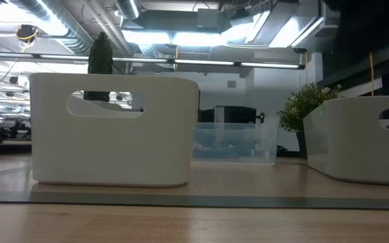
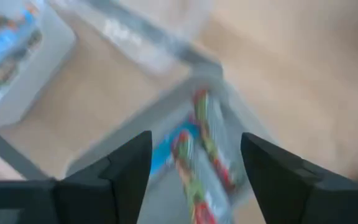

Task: Pick and place Granola Bars by type
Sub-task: Put the left blue granola bar into the transparent bin

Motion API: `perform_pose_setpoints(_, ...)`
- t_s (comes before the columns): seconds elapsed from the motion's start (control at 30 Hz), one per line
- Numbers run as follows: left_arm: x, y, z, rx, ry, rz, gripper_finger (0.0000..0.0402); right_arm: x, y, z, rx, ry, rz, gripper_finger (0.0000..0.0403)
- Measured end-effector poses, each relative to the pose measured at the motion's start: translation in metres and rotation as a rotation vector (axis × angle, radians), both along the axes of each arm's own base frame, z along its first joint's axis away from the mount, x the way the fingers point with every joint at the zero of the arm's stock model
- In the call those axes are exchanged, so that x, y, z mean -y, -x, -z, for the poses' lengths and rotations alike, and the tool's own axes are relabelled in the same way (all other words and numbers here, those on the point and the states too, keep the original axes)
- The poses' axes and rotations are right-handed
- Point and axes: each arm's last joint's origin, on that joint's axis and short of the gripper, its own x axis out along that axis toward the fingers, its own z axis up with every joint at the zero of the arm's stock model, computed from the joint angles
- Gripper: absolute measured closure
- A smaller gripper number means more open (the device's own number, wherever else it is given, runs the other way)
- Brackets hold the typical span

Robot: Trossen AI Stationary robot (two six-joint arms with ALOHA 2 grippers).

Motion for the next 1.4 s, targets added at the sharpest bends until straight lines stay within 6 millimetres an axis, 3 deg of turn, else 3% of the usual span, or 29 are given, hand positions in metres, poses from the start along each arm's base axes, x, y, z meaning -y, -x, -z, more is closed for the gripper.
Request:
perform_pose_setpoints(0.33, -0.048, -0.016, 0.005, -0.032, 0.151, -0.098, 0.0173, 0.028, -0.014, -0.042, -0.032, 0.269, -0.234, 0.0178)
perform_pose_setpoints(0.47, -0.072, -0.028, 0.006, -0.047, 0.139, -0.107, 0.0173, 0.050, -0.017, -0.047, -0.067, 0.363, -0.195, 0.0179)
perform_pose_setpoints(0.63, -0.108, -0.057, 0.019, -0.043, 0.216, -0.038, 0.0173, 0.082, -0.017, -0.052, -0.090, 0.457, -0.082, 0.0179)
perform_pose_setpoints(0.8, -0.147, -0.095, 0.050, -0.063, 0.298, 0.038, 0.0173, 0.109, -0.020, -0.060, -0.117, 0.480, -0.204, 0.0179)
perform_pose_setpoints(0.93, -0.177, -0.114, 0.082, -0.093, 0.421, 0.064, 0.0173, 0.130, -0.024, -0.066, -0.087, 0.515, -0.255, 0.0179)
perform_pose_setpoints(1.17, -0.214, -0.123, 0.127, -0.133, 0.655, 0.046, 0.0173, 0.163, -0.028, -0.075, -0.008, 0.559, -0.321, 0.0179)
perform_pose_setpoints(1.4, -0.227, -0.129, 0.153, -0.190, 0.662, -0.014, 0.0173, 0.185, -0.020, -0.075, -0.023, 0.545, -0.333, 0.0179)
